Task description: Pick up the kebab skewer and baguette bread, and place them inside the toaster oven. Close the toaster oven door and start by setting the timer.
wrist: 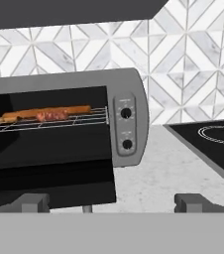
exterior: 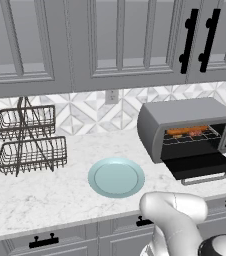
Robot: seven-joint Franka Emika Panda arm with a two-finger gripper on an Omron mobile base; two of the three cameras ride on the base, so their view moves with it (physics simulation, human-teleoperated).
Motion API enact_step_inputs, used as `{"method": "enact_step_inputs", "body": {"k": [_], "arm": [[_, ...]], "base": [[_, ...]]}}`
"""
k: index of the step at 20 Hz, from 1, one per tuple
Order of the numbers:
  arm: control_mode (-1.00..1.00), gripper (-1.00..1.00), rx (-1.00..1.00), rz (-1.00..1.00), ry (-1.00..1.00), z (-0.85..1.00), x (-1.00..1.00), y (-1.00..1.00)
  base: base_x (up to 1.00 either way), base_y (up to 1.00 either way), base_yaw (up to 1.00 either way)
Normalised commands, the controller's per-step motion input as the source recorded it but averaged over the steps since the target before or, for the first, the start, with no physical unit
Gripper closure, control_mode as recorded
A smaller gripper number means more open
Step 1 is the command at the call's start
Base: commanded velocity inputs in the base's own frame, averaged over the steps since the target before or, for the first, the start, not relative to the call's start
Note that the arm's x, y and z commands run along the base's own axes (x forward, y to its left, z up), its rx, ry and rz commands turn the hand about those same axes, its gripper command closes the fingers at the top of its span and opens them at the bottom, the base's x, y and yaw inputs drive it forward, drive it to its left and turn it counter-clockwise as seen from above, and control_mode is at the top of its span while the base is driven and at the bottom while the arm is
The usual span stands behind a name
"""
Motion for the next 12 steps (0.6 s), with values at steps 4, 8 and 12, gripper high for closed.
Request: {"method": "enact_step_inputs", "body": {"k": [4, 8, 12], "arm": [[-1.00, -1.00, 0.00, 0.06, 0.00, 0.00, -0.43, -0.36], [-1.00, -1.00, 0.00, 0.07, 0.00, -0.01, -0.43, -0.35], [-1.00, -1.00, 0.00, 0.04, 0.00, -0.16, -0.20, -0.05]], "base": [[0.00, 0.00, 0.00], [0.00, 0.00, 0.00], [0.00, 0.00, 0.00]]}}
